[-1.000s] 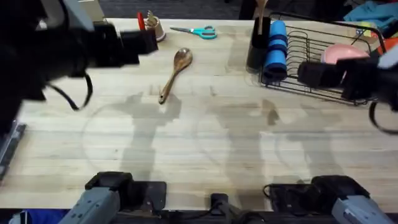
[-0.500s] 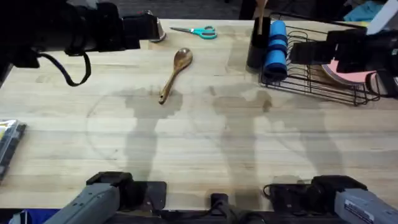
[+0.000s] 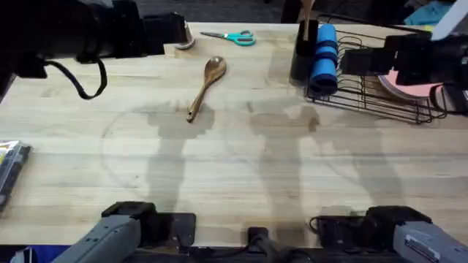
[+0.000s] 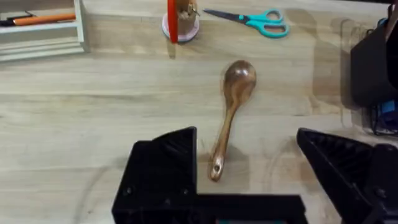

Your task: Pick up the spoon on the table one by one and put them onto the rack

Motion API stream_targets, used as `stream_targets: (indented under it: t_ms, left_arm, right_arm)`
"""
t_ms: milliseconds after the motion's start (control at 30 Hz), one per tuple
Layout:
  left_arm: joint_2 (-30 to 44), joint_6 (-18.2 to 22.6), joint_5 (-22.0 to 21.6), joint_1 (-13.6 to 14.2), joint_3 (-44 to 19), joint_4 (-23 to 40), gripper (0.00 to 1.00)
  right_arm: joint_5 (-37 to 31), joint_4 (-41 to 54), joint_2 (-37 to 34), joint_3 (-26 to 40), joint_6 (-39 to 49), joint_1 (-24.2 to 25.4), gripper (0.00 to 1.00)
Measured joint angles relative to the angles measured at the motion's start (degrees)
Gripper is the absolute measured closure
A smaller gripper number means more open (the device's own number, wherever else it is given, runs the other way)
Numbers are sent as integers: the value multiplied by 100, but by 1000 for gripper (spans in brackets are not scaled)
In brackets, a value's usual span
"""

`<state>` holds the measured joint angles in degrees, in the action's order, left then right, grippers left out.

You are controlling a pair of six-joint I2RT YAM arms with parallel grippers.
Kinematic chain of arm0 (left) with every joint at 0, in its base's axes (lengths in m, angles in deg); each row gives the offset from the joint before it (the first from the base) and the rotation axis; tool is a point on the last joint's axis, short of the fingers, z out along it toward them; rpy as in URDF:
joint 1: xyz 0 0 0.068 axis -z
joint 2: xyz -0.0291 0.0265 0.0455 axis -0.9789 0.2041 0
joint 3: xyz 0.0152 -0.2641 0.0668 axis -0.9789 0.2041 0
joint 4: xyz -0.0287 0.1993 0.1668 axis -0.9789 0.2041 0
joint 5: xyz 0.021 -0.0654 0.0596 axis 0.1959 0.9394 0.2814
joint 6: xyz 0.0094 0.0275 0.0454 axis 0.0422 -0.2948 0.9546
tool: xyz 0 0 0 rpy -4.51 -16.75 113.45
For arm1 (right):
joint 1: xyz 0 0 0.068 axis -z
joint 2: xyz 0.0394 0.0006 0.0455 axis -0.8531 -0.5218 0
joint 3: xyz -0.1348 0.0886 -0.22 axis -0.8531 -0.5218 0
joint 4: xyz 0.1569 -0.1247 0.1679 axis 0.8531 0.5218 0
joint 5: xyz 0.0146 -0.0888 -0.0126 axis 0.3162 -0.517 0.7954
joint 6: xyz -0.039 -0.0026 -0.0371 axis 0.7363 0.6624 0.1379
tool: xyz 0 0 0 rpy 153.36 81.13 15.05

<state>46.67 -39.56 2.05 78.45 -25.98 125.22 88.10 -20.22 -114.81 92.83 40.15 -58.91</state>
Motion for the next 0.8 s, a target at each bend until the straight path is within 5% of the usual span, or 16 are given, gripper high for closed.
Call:
stream_targets:
  t_ms: [800]
  left_arm:
    - [2047,0,162,0,-4,-610,6]
  right_arm:
    - [17,4,2,0,2,0,10]
